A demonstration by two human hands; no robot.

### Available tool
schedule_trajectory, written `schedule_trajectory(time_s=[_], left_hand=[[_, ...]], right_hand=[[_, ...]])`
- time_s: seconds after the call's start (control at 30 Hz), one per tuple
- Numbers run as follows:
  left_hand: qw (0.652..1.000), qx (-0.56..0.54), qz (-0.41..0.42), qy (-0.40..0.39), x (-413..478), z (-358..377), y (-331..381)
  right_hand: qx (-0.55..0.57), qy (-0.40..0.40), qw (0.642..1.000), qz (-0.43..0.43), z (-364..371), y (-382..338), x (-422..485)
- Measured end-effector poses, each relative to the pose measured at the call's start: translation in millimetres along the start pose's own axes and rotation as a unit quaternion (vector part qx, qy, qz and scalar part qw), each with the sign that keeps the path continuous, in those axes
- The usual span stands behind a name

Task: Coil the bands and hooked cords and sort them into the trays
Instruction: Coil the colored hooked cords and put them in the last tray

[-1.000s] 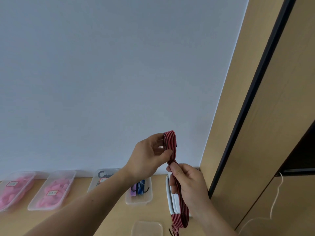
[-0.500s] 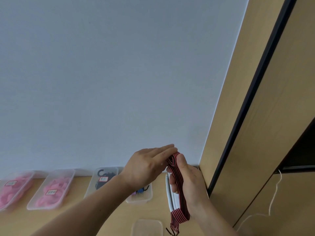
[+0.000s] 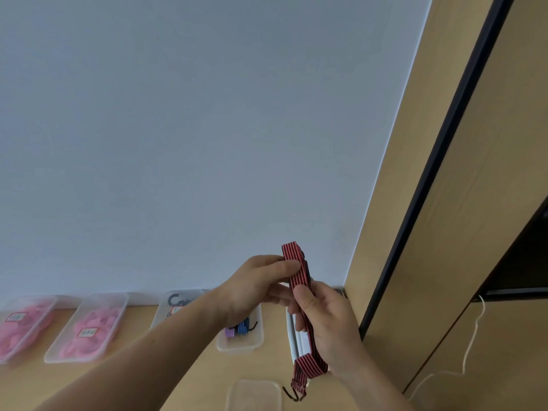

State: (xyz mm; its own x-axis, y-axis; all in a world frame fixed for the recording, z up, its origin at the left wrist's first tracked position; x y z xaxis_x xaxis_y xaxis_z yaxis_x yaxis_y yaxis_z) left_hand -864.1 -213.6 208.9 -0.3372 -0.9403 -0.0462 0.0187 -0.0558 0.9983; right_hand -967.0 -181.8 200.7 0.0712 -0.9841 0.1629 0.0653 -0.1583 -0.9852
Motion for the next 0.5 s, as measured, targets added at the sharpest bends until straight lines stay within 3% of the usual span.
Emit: schedule_trajectory(time_s=[0.27, 0.5], left_hand=[[0.989, 0.047, 0.090, 0.108, -2.5, -14.8, 25.4], [0.962, 0.123, 0.163, 0.181, -11.5, -26.0, 36.0]], right_hand=[[-0.008, 0.036, 0.998, 0.059, -8.2, 13.7, 2.1], [0.043, 0.000, 0.991, 0.126, -1.5, 27.0, 4.2]])
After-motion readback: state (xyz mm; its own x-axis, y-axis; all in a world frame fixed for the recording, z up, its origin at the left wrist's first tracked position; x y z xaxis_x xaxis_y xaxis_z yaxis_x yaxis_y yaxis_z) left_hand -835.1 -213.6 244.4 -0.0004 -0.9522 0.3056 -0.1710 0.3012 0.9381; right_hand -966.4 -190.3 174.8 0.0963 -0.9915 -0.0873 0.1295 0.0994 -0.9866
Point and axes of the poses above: each hand's wrist, its own x-axis towards the middle knuckle, its own z-axis out of the palm, y = z × x, the point moved 10 cm from there along x, towards the middle knuckle, and after that the axes turned 5 degrees about y, right-handed, at the moved point
